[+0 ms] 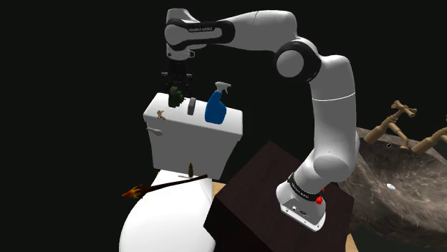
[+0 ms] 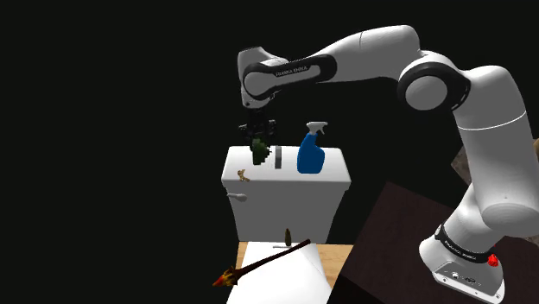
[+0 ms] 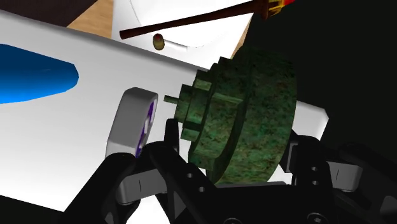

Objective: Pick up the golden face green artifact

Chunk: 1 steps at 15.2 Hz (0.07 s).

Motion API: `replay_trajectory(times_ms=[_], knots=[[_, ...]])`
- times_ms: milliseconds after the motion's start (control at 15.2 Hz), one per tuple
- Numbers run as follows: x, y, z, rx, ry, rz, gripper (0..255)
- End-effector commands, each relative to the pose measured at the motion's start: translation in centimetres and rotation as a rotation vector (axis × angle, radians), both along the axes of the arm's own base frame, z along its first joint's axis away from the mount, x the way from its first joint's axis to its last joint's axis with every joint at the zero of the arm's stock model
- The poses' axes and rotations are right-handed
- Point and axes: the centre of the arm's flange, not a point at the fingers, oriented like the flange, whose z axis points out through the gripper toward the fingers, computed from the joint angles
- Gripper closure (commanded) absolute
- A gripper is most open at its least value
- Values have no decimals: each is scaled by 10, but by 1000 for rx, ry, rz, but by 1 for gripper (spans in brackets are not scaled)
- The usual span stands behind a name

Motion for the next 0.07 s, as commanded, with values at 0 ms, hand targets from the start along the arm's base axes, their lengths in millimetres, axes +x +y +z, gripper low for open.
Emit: replay_trajectory(times_ms=[0], knots=[[1,0,3,0,0,0,255]])
